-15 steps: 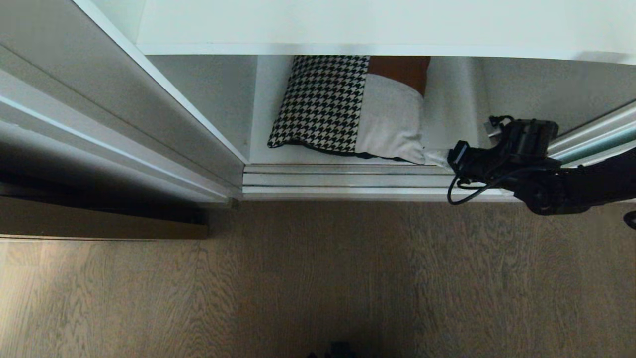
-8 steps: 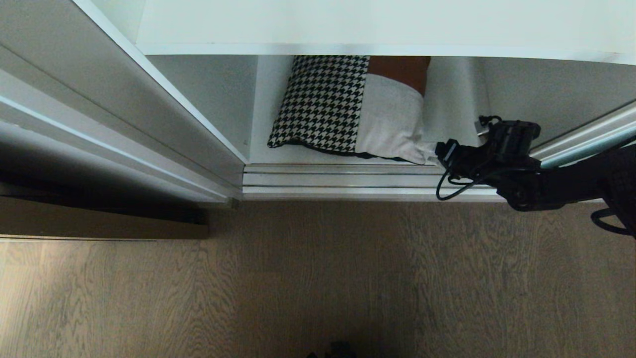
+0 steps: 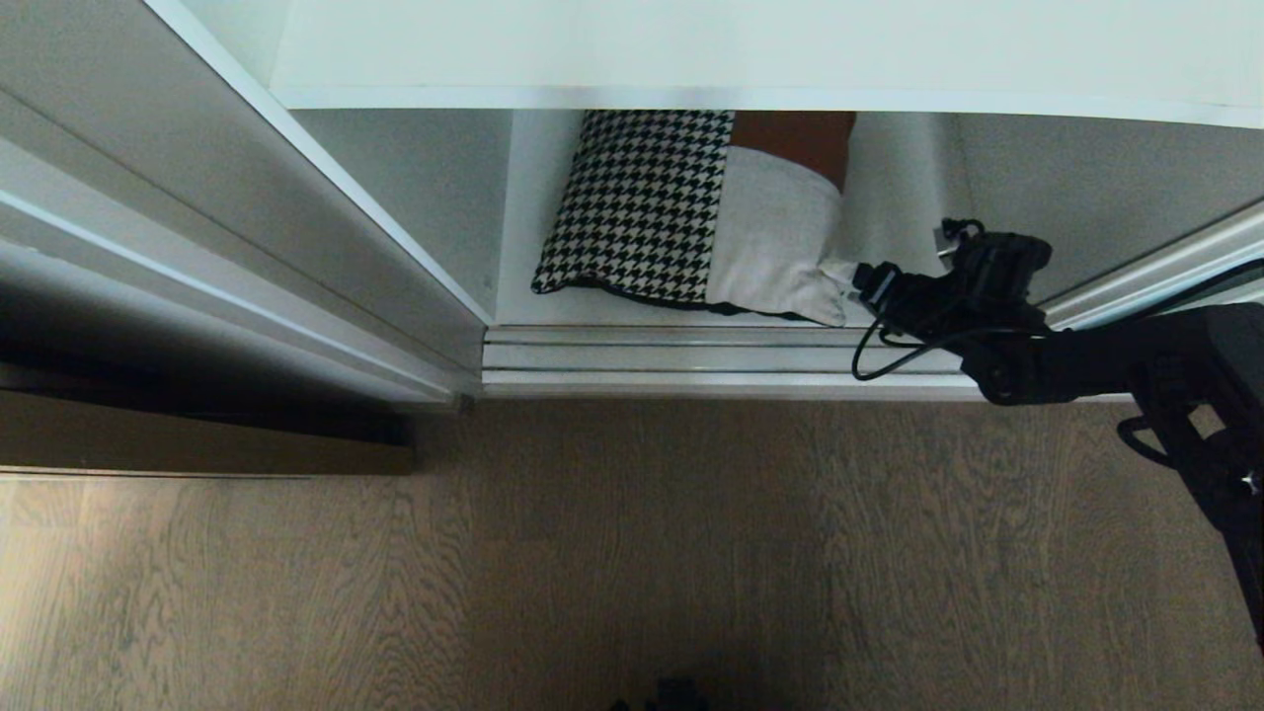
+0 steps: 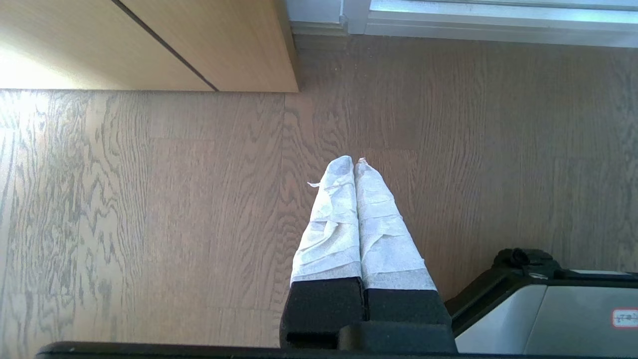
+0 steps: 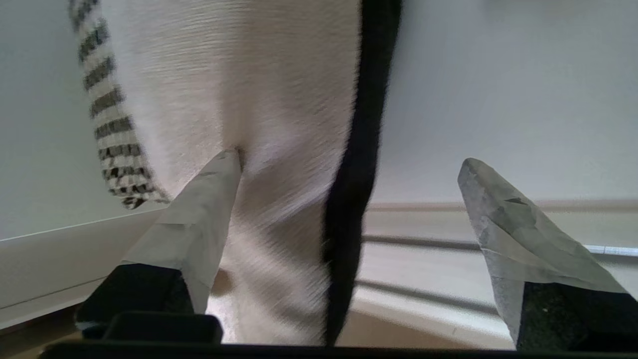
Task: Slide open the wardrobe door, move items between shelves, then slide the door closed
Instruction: Place the pillow on the higher shelf
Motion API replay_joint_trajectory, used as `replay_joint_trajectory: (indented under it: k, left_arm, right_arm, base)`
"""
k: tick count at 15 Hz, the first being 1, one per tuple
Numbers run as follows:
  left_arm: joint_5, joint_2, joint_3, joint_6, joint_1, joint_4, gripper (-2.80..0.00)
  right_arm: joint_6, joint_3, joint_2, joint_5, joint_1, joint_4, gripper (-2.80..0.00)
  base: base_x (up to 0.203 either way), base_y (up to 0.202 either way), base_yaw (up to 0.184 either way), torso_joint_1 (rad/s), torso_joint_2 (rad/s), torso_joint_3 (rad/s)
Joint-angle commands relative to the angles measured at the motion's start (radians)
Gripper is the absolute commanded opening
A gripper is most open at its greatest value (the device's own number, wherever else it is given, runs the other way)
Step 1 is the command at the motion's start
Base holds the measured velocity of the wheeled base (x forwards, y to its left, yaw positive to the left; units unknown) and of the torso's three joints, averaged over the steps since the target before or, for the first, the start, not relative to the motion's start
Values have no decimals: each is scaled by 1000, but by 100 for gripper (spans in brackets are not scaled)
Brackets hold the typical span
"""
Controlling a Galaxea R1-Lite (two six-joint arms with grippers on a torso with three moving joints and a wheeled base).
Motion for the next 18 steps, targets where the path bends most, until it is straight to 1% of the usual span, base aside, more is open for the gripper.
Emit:
replay_joint_trajectory:
  k: [1, 5, 8, 11, 16, 18]
  left_arm:
    - [0, 0, 2, 0, 0, 0, -280]
    - [0, 0, 0, 0, 0, 0, -280]
    - [0, 2, 2, 0, 0, 0, -280]
    - [0, 1, 2, 0, 0, 0, -280]
    - [0, 0, 2, 0, -1, 0, -280]
    - [0, 1, 2, 0, 0, 0, -280]
  right_arm:
    - [3, -61, 68, 2, -1, -3, 0]
    - [-29, -76, 107, 2, -5, -16, 0]
    - [-29, -77, 109, 3, -8, -20, 0]
    - [-19, -75, 100, 5, -16, -84, 0]
    - [-17, -75, 83, 12, -7, -103, 0]
    - [-2, -75, 89, 12, 2, -108, 0]
  base:
    - [0, 0, 0, 0, 0, 0]
    - [0, 0, 0, 0, 0, 0]
    - [0, 0, 0, 0, 0, 0]
    - [0, 0, 0, 0, 0, 0]
    - [0, 0, 0, 0, 0, 0]
    - [0, 0, 0, 0, 0, 0]
